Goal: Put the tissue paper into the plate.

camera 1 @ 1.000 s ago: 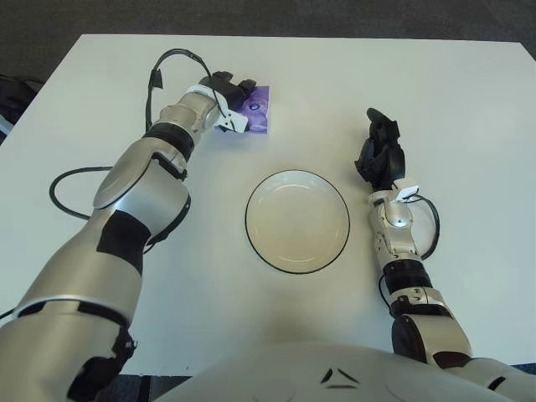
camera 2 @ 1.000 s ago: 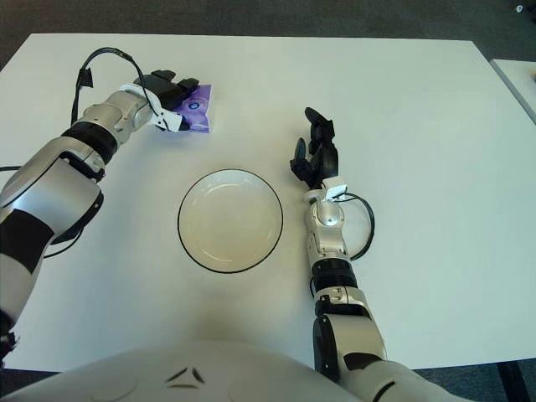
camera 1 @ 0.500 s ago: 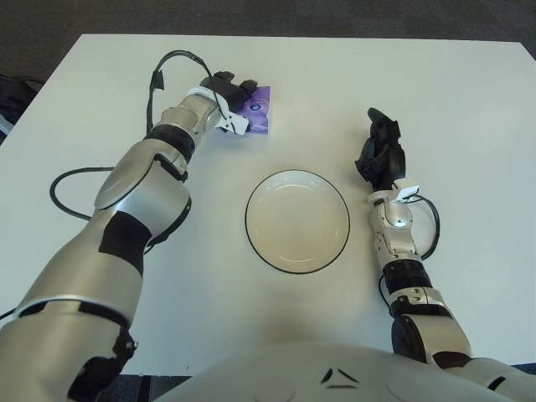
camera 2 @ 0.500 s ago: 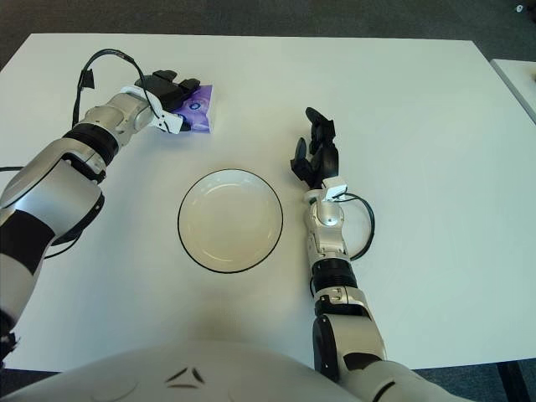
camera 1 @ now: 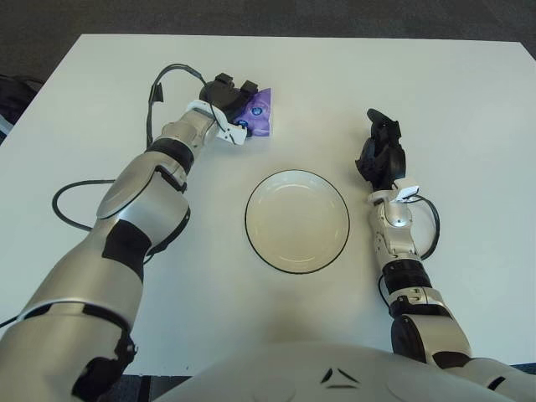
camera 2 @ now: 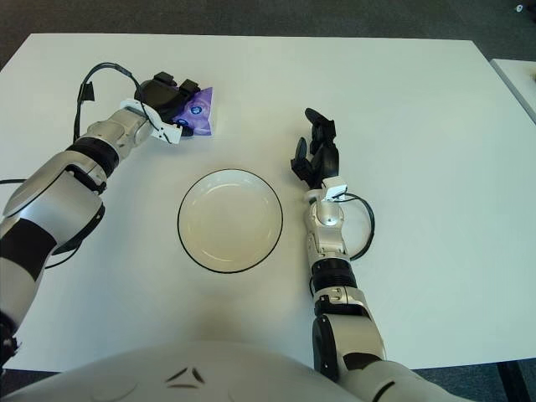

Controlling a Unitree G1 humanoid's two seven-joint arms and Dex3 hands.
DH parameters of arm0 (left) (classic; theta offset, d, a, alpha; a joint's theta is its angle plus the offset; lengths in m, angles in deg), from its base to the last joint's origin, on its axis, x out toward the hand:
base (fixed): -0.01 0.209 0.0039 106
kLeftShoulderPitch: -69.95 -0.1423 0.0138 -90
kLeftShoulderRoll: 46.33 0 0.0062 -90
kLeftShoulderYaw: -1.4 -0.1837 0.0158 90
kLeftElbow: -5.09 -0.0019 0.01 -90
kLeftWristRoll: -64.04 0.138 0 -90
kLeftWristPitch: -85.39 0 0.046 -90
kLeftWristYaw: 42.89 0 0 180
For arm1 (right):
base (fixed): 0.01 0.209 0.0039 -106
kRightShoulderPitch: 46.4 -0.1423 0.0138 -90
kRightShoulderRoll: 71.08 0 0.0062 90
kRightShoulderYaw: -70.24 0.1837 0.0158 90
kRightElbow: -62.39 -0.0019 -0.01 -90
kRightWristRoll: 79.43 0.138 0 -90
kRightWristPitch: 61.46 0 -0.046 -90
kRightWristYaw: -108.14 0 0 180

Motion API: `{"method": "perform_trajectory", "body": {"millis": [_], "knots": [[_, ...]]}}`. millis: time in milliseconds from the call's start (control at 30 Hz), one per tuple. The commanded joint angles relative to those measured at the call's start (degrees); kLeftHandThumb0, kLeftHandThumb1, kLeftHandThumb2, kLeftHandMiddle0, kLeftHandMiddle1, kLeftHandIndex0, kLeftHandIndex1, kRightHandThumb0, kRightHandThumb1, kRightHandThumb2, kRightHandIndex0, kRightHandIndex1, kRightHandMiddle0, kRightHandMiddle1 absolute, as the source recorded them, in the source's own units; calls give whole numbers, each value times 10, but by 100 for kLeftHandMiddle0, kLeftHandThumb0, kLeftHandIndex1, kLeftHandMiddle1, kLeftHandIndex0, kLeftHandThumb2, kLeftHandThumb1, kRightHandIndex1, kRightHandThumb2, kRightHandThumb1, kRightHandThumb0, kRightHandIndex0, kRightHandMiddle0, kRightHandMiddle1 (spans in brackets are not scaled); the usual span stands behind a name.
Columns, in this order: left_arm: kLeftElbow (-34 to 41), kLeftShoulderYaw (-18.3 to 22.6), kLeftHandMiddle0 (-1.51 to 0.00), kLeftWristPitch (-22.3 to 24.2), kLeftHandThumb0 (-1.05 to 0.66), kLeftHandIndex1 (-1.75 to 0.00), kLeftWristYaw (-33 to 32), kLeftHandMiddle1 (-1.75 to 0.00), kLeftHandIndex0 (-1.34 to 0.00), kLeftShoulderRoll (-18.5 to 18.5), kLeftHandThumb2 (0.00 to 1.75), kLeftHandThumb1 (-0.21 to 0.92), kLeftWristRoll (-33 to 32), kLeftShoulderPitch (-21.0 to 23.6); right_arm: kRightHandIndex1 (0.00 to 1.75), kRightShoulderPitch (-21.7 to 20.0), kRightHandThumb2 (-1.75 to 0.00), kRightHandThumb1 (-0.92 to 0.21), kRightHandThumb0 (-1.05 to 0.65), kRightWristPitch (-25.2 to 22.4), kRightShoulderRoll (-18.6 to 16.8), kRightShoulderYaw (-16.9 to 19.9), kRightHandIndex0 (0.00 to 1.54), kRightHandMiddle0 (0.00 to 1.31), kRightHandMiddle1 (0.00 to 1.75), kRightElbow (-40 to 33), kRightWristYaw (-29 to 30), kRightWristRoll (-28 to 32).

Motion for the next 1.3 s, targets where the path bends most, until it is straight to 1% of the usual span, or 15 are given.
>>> {"method": "perform_trajectory", "body": {"millis": [0,67,200,367,633,933,1133,1267], "knots": [[-14,-17,-77,-14,-45,-172,-33,-171,-44,-12,102,53,23,-54,5,90,-76,-92,-59,-27,-36,-2,38,0,99,62,-12,21],[-15,-13,-89,-21,-45,-174,-44,-173,-49,-13,111,47,17,-58,6,89,-75,-92,-58,-28,-36,0,40,1,102,62,-20,25],[-16,-4,-102,-37,-45,-174,-55,-174,-53,-12,117,43,8,-63,8,87,-74,-92,-57,-29,-36,4,43,3,105,63,-30,32],[-15,12,-111,-54,-45,-175,-52,-175,-54,-11,120,40,-8,-68,10,85,-73,-92,-55,-31,-35,9,48,6,107,65,-43,38],[-15,19,-113,-58,-45,-175,-39,-175,-55,-11,121,40,-15,-69,13,82,-72,-92,-56,-29,-34,15,52,9,108,68,-55,38],[-13,19,-113,-62,-45,-175,-45,-175,-55,-5,121,40,-14,-67,17,82,-72,-92,-55,-32,-31,18,54,12,108,68,-61,38],[-10,36,-116,-79,-46,-175,-53,-175,-55,6,122,39,-26,-58,37,83,-71,-92,-55,-33,-29,18,46,15,108,65,-62,36],[-9,59,-117,-99,-46,-175,-49,-175,-56,13,122,39,-46,-51,47,84,-71,-92,-55,-33,-27,16,43,15,108,64,-62,32]]}}
